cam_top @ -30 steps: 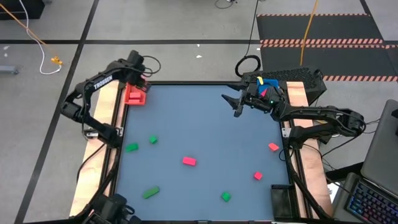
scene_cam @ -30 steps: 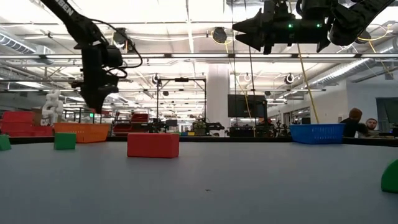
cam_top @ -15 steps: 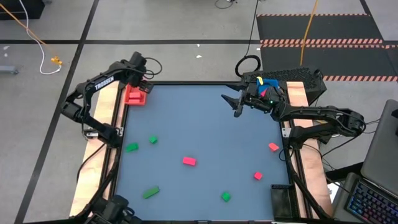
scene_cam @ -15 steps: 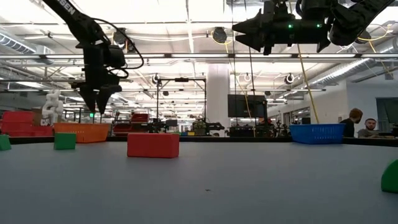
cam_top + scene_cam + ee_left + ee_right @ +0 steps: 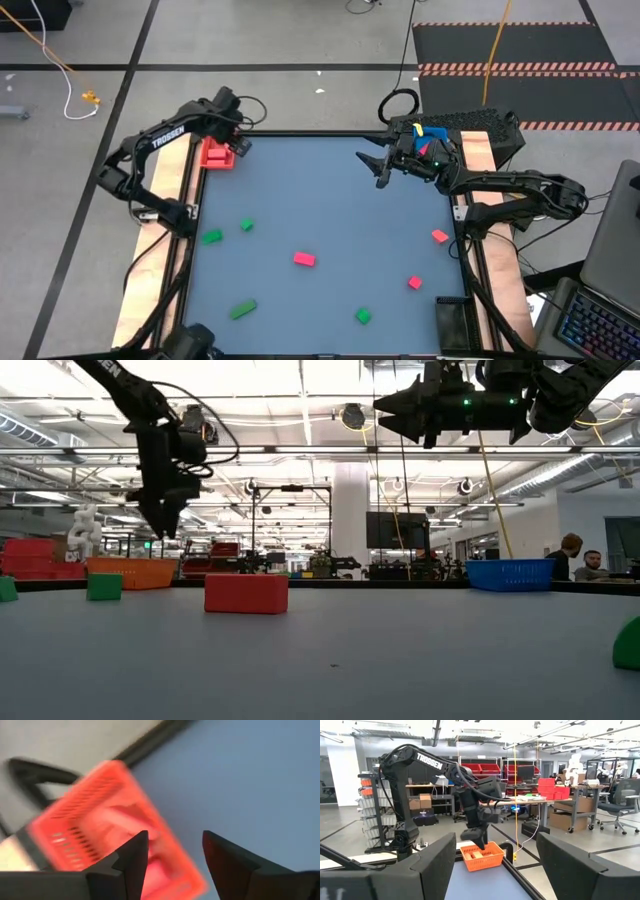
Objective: Sort & place blocks by color
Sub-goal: Put the green block into the black bin
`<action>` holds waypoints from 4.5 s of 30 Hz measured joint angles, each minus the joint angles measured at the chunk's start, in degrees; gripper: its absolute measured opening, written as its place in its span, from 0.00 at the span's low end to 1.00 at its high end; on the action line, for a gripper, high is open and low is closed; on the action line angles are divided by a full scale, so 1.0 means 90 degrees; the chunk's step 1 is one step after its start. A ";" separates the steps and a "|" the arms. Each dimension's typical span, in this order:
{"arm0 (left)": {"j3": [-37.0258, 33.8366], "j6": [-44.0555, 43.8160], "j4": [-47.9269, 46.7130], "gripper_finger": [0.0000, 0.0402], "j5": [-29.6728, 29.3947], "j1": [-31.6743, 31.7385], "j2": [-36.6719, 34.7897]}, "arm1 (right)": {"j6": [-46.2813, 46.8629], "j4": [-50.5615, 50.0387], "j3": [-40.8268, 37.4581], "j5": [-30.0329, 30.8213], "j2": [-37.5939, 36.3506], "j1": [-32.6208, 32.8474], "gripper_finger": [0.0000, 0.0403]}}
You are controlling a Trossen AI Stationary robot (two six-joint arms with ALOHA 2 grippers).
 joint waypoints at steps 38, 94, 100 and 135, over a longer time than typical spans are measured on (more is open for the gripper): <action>-0.1053 -0.3789 -0.1739 0.80 0.0196 -0.5582 -0.0388 | 0.0165 -0.1109 0.0002 -0.0022 -0.0732 0.0011 0.67; -0.1438 0.1368 0.5176 0.38 -0.1824 -0.6005 -0.0388 | 0.2928 -0.0931 0.0002 -0.0575 0.0392 0.0184 0.67; -0.1435 0.2279 0.6412 0.34 -0.1542 -0.6065 -0.0388 | 0.3414 -0.0255 0.0002 -0.1169 0.0971 0.0240 0.67; -0.1466 0.1462 0.5303 0.30 -0.0730 -0.5645 -0.0228 | 0.1323 -0.1327 0.0010 -0.1153 0.2320 0.1797 0.67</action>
